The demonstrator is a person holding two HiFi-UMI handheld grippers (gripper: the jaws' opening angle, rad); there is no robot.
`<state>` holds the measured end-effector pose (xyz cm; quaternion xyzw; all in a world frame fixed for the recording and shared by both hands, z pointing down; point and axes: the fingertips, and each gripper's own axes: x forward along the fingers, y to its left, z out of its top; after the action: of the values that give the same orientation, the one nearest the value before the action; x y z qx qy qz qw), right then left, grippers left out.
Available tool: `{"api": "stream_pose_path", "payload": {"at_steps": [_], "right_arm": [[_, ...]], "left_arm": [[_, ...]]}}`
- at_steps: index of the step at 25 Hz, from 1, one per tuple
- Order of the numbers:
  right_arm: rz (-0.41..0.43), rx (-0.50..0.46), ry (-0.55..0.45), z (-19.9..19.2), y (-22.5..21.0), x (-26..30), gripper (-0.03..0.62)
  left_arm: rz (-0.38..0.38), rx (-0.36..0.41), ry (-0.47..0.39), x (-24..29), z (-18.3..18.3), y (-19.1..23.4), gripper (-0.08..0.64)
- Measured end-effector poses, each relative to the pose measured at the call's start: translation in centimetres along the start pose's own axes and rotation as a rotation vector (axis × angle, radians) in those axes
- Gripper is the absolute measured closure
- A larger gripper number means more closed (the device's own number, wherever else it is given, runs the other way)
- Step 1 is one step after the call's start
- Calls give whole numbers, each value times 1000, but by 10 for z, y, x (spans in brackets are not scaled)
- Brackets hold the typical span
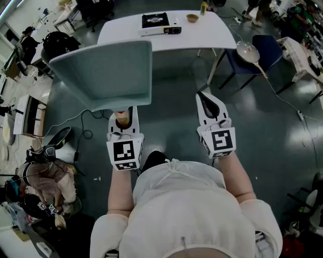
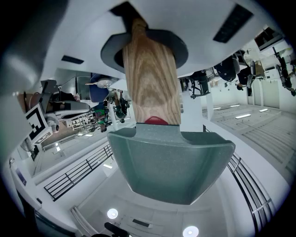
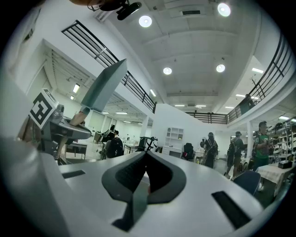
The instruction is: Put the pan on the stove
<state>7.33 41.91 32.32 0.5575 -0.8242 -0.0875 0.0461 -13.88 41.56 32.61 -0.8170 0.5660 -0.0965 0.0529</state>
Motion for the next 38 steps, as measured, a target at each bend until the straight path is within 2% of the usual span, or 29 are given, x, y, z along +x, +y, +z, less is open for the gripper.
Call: {"api": "stream_pose_path", "payload": {"at_steps": [8,14,21,27,32,38], "right_arm": [[-1,9,9,-7,-15,-1,588],[13,51,-1,-10,-26,-1,585],[-12,63,29,-20,-48,24,584],[-32,41,64,-43,-63,89,584],[-52,11,86,-40,-69,172,584],[-82,-23,97,-37,-84,274,584]], "left_arm": [[2,5,2,9,4,-11,528],[-21,7,6,24,7,-21,528],[-56,8,31,61,6,-13,528],[-92,-18,37,130,-9,14,528],[-111,-2,34,198,-11,66,528],[-154,-54,60,288,-12,123,528]]}}
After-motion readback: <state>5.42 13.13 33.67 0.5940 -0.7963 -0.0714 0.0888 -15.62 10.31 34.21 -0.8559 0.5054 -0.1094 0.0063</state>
